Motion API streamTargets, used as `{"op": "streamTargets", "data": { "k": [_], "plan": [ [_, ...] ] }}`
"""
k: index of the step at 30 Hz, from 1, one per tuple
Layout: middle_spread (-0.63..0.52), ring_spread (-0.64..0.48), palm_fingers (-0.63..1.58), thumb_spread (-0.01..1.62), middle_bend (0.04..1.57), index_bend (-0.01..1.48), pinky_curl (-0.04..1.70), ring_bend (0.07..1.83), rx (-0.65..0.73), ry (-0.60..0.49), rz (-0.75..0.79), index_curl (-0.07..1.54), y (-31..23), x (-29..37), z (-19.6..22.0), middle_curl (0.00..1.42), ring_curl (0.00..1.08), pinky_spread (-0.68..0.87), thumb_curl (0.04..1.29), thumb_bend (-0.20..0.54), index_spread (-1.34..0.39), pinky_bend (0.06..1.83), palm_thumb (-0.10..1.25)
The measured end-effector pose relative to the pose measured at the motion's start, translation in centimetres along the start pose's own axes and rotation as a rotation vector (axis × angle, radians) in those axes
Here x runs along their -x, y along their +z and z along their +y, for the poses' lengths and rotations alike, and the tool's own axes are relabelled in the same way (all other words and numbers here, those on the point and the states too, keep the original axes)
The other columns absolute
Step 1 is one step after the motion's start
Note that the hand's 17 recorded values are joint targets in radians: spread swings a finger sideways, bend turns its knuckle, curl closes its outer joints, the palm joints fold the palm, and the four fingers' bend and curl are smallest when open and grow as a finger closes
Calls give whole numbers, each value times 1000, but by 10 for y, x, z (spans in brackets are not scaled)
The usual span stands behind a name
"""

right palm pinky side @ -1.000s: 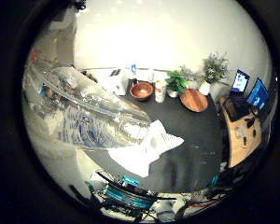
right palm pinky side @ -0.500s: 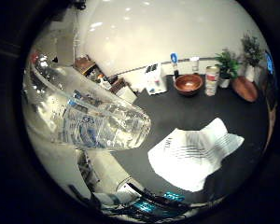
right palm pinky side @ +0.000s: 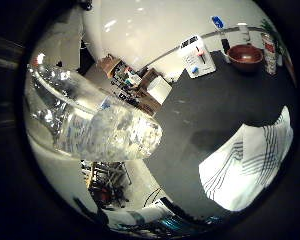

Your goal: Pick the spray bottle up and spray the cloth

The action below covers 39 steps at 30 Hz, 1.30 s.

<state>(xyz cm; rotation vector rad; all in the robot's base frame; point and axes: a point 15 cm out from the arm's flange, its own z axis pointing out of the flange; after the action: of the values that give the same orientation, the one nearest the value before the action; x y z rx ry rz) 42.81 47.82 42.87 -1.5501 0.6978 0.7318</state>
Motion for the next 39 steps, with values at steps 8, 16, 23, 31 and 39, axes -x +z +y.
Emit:
{"op": "streamTargets", "data": {
  "k": [8,16,23,31,39],
  "plan": [
    [-184,-228,1177,210,1334,1194,759,1393,18,24,-2,664,39,-49,-7,766,671,-309,960,-21,-282,1260,1068],
    [-184,-228,1177,210,1334,1193,757,1391,37,44,18,664,71,-86,0,765,673,-309,965,-21,-282,1260,1067],
    [-183,-229,1175,200,1336,1191,760,1391,74,80,54,662,97,-125,30,765,675,-312,965,-21,-280,1257,1077],
    [-175,-229,1176,193,1336,1192,764,1390,103,112,80,658,114,-153,57,764,676,-315,961,-21,-286,1253,1079],
    [-185,-230,1166,328,1317,1147,736,1375,101,106,96,653,120,-157,58,757,664,-330,927,-50,-302,1257,922]
  ]
}}
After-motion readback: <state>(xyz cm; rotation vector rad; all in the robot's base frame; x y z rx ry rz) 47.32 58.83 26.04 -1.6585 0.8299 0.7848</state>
